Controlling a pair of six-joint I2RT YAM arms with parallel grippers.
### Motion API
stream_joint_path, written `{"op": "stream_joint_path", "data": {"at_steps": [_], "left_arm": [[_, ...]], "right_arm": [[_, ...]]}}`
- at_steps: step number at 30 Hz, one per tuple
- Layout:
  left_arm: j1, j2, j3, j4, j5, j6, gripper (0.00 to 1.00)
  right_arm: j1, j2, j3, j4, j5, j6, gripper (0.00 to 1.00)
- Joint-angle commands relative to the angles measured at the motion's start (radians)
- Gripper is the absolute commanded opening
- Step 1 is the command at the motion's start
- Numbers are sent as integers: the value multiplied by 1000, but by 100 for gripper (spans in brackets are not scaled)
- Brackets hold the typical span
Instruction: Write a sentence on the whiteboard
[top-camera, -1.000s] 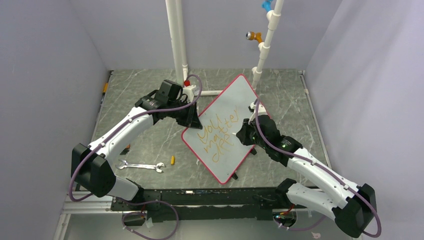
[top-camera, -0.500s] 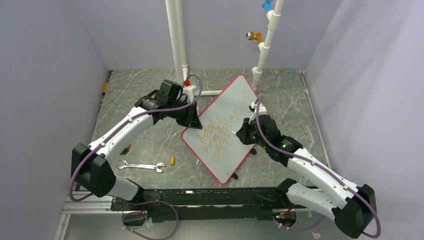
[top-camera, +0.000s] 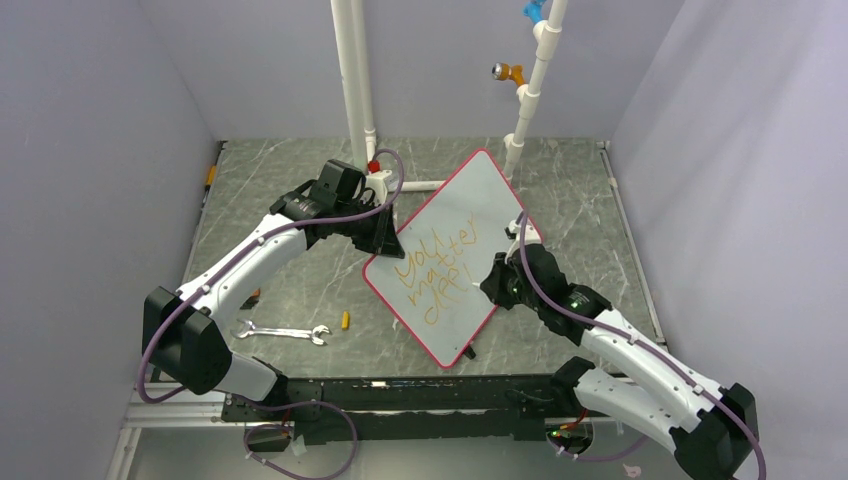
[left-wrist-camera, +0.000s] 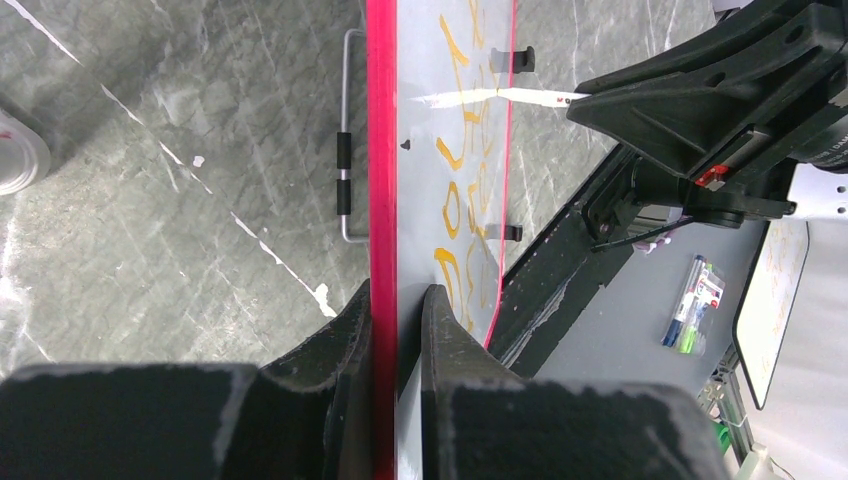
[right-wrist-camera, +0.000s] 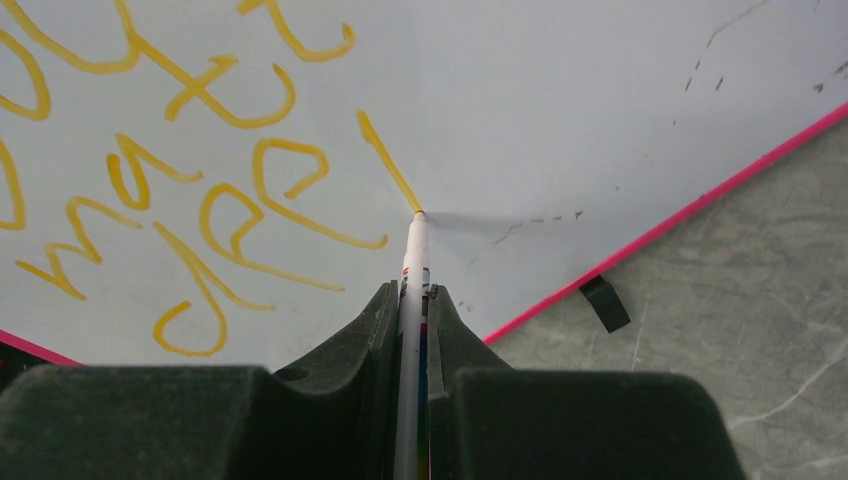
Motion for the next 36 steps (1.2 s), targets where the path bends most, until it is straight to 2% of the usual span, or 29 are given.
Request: {"op": "stream_joint_path", "data": {"at_steps": [1,7,11,21,36], "left_arm": [[22,-24,14,-19,-281,105,0],[22,-23,15,-19,-279,105,0],[22,-28,14,-19,-279,105,0],[22,-38,13,-18,-276,107,0],[21,-35,12,-21,-272,108,0]], "right_arm": [[2,-9,-19,-81,-30,32,0],[2,-34,40,-126,-24,28,0],[1,-33,88,-90,-16,12,0],[2,97,198,15,26,-46,0],[0,164,186,67,74,-61,0]]}}
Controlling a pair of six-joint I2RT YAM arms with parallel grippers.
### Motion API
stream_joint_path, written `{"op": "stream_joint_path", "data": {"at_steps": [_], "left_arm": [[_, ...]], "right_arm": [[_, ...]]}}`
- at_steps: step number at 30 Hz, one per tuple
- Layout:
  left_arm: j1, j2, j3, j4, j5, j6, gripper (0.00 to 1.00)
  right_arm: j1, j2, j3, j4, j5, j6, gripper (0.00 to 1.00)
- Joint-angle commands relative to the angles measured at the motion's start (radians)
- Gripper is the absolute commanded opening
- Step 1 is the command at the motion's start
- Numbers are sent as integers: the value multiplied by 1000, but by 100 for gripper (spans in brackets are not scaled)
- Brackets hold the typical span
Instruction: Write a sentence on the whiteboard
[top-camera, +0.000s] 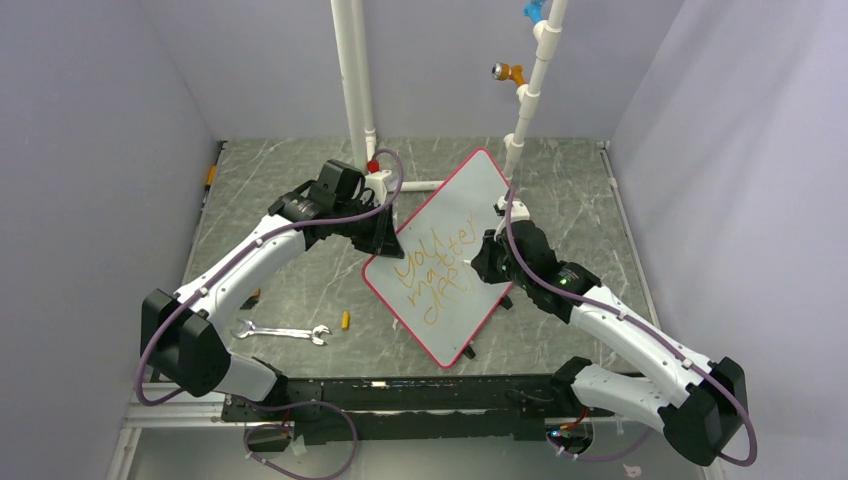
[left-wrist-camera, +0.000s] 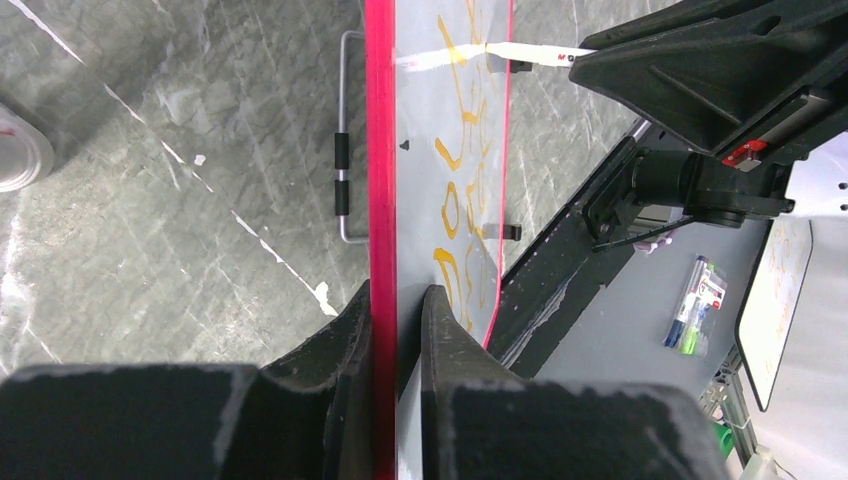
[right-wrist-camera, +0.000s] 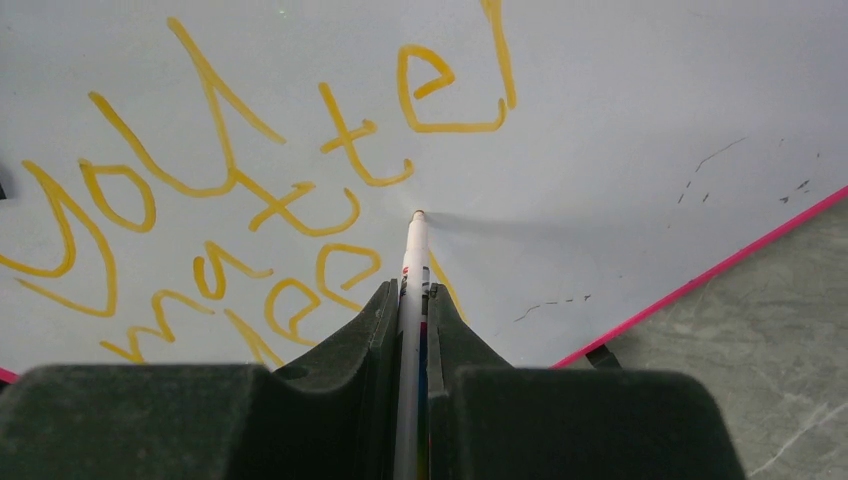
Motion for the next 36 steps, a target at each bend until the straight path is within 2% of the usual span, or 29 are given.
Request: {"op": "stream_joint_path", "data": {"at_steps": [1,9,28,36], "left_arm": [[23,-23,12,-16,-268,108,0],[24,-23,11,-15,-268,106,0],[23,-28,12,-15,-273,107,0],[23,-31,11,-16,-274,108,0]], "right_arm": [[0,18,20,44,63,-24,0],[0,30,5,14,95,-29,0],[-1,-54,-57,-8,-43,-1,0],[-1,-79,-17,-21,7,-12,0]]}}
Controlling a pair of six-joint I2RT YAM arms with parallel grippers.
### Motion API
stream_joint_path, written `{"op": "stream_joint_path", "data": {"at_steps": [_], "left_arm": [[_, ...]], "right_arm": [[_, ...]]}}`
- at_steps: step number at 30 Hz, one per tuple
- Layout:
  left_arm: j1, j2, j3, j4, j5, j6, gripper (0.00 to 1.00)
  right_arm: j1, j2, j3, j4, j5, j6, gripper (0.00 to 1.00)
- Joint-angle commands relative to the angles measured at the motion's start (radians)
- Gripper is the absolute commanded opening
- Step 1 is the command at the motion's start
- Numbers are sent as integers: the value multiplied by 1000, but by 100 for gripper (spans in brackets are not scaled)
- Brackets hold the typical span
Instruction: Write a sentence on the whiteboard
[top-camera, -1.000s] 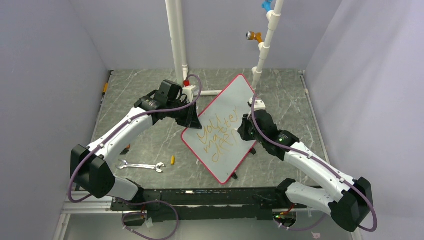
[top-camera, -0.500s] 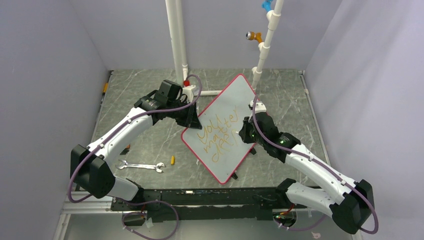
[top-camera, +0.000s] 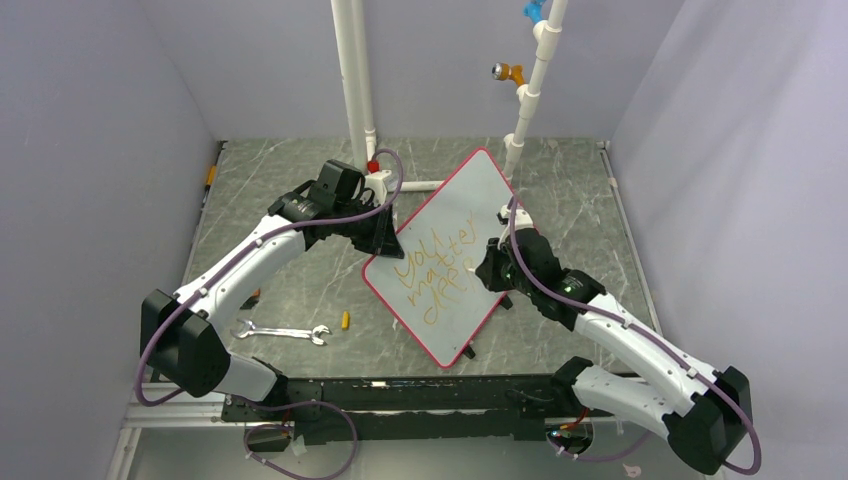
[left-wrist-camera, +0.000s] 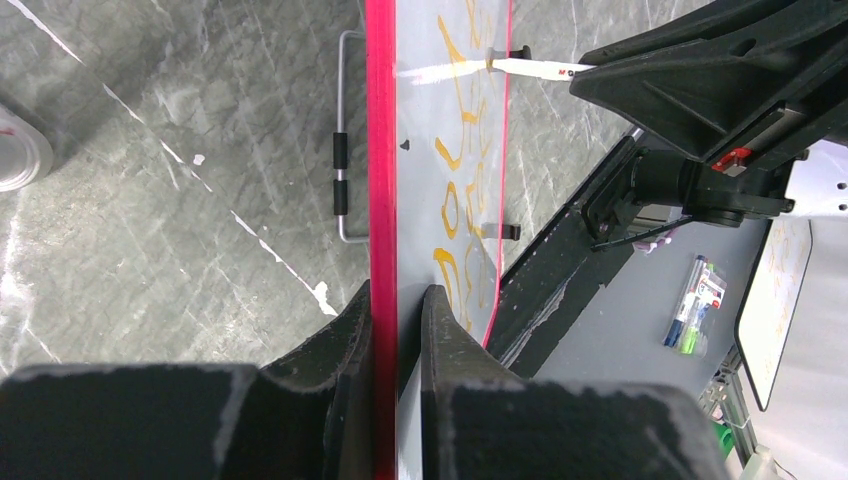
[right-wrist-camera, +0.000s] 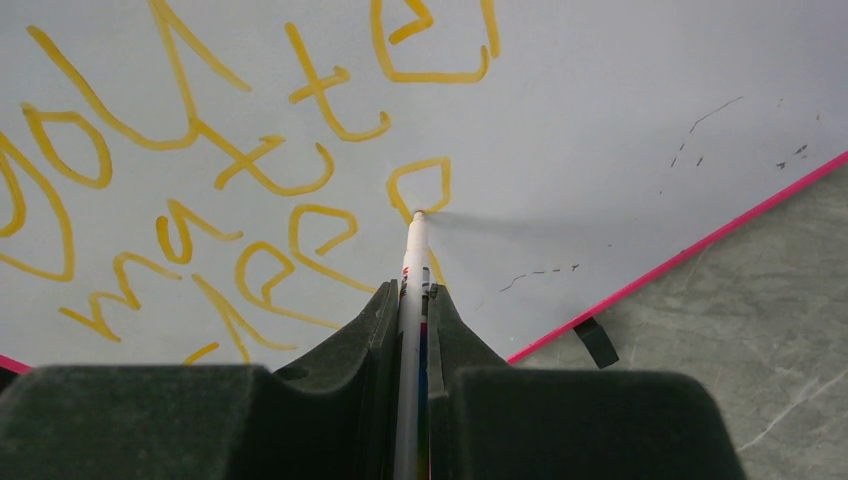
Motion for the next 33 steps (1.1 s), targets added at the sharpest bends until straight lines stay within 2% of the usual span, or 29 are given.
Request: {"op": "stream_joint_path", "data": {"at_steps": [1,12,33], "left_arm": [[24,-28,11,-14,-273,108,0],[24,-37,9,-13,-275,106,0],[24,-29,12,-15,-278,109,0]], "right_arm": [[0,-34,40,2,22,0,0],[-23,-14,105,-12,106,-23,0],[-64,74,120,77,56,-34,0]]}}
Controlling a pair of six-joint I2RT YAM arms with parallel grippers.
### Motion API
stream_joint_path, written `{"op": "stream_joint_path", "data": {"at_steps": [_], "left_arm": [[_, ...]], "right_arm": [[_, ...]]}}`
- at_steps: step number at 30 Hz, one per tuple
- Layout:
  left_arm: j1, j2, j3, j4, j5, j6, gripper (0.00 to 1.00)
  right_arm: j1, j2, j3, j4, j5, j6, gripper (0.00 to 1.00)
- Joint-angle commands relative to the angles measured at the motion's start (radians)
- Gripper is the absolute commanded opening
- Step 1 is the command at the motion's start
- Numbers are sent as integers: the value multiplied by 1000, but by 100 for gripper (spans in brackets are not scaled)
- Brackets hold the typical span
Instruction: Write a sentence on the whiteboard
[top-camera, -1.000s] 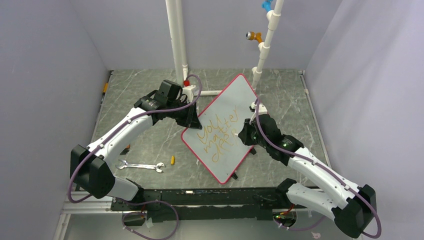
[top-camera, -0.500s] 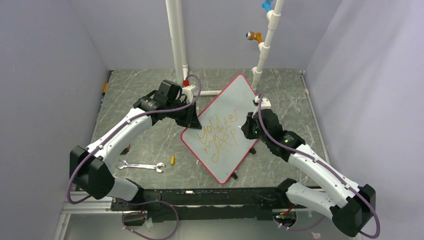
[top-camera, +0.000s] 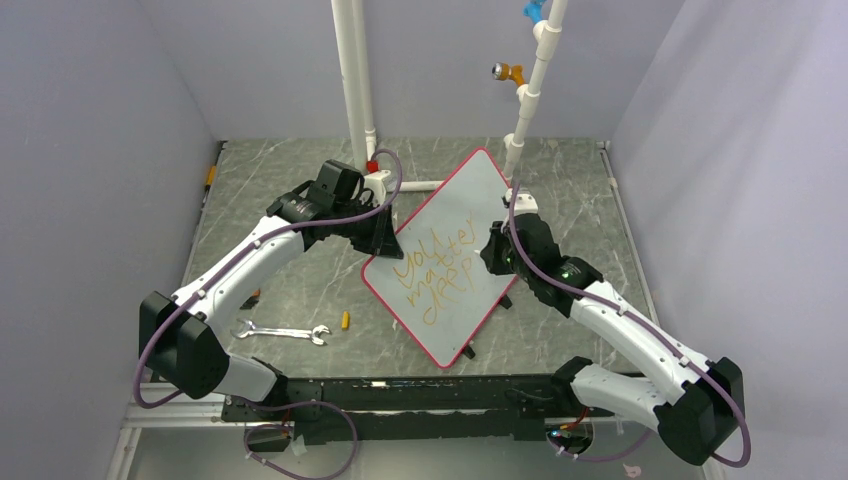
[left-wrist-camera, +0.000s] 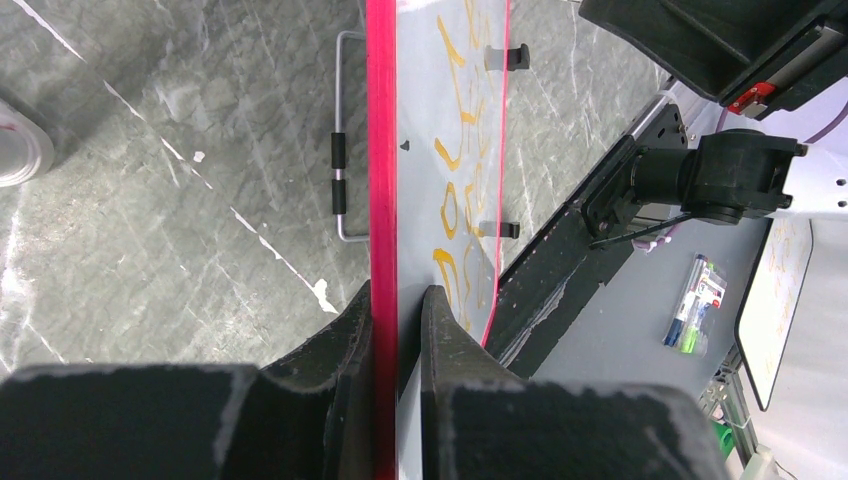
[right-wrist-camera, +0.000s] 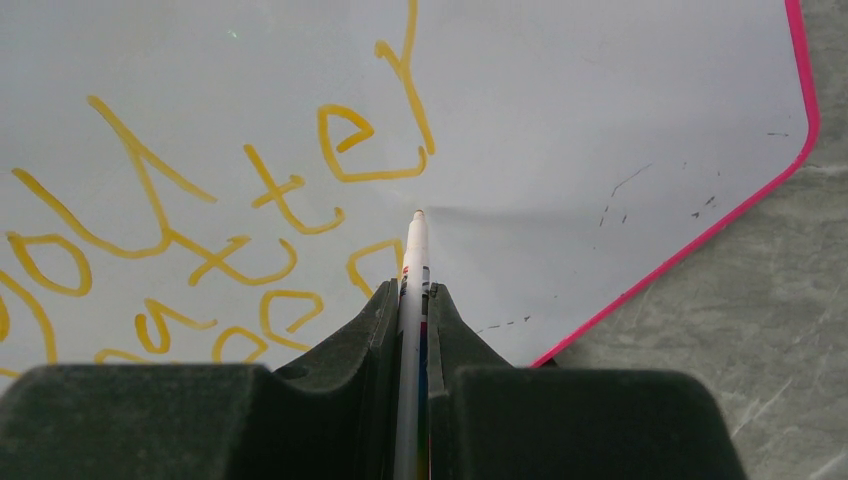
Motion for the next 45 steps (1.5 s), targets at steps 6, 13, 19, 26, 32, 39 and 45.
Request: {"op": "stream_joint_path", "data": {"at_steps": [6,13,19,26,32,39,45], "left_arm": [[25,-14,10,-6,-276,109,0],[25,-11,11,-7,-276,108,0],[24,-9,12,-8,-275,111,0],[25,-12,12,-8,-275,110,0],[23,-12,12,-8,-275,109,0],[22,-14,11,-6,-275,108,0],[23,-12,11,-7,-272,108,0]], "right_arm": [[-12,19,28,80,-28,-5,0],[-21,20,9,90,-47,-9,0],[-23,8,-19,63,-78,4,0],[-22,-34,-70,15,-86,16,0],[-23,-64,-107,-39,-103,28,0],[-23,-42,-103,-67,-76,56,0],[-22,-10,-75,-62,-28,38,0]]}}
